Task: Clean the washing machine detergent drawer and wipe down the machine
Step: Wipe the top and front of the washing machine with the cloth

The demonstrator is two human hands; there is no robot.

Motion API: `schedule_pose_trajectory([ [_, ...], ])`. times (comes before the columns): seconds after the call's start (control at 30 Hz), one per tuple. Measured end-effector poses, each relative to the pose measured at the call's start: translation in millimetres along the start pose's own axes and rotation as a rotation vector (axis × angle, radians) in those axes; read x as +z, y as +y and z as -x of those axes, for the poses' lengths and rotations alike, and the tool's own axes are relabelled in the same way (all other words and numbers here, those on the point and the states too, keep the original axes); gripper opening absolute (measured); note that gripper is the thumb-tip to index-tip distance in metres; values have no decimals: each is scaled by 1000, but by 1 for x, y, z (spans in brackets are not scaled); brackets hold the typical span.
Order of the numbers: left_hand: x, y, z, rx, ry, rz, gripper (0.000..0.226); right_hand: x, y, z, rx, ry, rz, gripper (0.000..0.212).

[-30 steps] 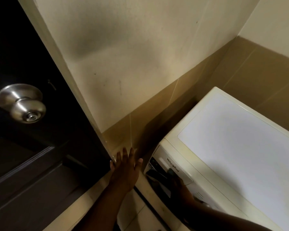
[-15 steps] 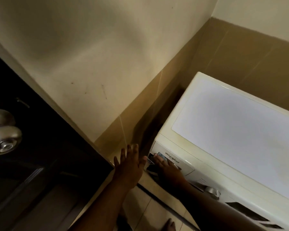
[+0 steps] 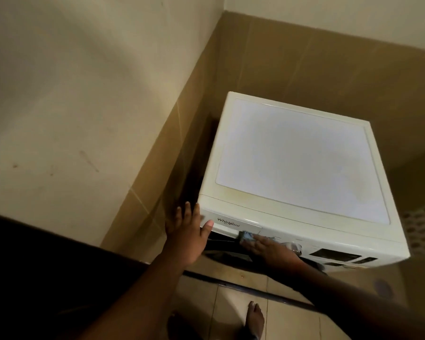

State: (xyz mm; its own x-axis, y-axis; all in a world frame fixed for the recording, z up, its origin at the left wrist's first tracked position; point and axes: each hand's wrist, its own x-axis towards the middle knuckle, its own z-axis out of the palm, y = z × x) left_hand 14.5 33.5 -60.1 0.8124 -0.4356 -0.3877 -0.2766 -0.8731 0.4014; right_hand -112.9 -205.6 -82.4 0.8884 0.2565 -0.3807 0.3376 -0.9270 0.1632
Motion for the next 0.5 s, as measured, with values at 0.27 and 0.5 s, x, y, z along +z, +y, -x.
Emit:
schedule_pose_trajectory([
  [0.27, -6, 12, -4, -22, 78, -26, 72, -49, 21, -10, -248, 188, 84, 58],
  [0.5, 1, -7, 6, -183, 123, 22, 88, -77, -30, -97, -292, 193, 163, 44],
])
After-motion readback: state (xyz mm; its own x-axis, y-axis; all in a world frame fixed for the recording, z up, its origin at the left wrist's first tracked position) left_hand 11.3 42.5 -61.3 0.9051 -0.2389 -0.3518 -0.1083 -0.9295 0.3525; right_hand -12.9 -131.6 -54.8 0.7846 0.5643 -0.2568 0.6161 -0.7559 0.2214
